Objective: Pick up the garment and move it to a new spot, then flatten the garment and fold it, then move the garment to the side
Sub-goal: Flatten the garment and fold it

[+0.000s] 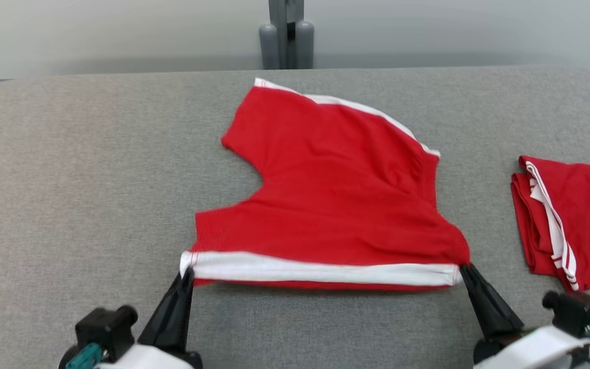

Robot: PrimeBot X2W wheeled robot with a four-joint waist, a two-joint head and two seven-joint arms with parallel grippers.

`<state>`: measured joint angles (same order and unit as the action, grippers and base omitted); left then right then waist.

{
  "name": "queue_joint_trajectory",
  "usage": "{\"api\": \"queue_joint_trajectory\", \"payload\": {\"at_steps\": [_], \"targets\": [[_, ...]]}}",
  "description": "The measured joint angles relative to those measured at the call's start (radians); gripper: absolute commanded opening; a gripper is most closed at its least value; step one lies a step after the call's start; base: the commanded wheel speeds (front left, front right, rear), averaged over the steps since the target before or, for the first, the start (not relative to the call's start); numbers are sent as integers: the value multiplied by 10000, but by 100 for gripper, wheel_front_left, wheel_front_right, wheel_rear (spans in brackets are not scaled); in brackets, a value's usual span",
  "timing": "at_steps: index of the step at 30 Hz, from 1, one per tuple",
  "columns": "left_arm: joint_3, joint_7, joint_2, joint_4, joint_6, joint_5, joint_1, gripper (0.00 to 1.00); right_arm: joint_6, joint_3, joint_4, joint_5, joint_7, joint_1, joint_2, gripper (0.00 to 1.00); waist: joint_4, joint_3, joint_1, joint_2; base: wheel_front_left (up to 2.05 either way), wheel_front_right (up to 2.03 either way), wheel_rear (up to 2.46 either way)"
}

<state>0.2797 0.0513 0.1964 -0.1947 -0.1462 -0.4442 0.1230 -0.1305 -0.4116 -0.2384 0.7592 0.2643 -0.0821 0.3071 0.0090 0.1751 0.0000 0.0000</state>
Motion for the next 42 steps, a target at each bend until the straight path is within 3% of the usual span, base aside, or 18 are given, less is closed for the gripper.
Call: {"api": "queue_joint_trajectory", "payload": {"at_steps": [8, 20, 31, 42], "targets": [[-81, 600, 125, -924, -414, -307, 1127, 0, -2, 431, 625, -153, 0, 1716, -257, 0, 306, -171, 0, 0, 0, 0, 0], [-476, 679, 435, -1490, -491, -360, 834, 0, -2, 150, 1365, 351, -226, 1516, -594, 0, -247, 308, 0, 0, 0, 0, 0], [-541, 1166, 966, -1076, -100, 146, -2121, 0, 0, 610, 1707, 397, -286, -106, -1300, 0, -816, 1153, 0, 0, 0, 0, 0], [-537, 1478, 1080, 2487, 855, 113, -6729, 0, 0, 334, 516, 382, -347, -2693, -1889, 0, -1401, 2392, 0, 0, 0, 0, 0]]}}
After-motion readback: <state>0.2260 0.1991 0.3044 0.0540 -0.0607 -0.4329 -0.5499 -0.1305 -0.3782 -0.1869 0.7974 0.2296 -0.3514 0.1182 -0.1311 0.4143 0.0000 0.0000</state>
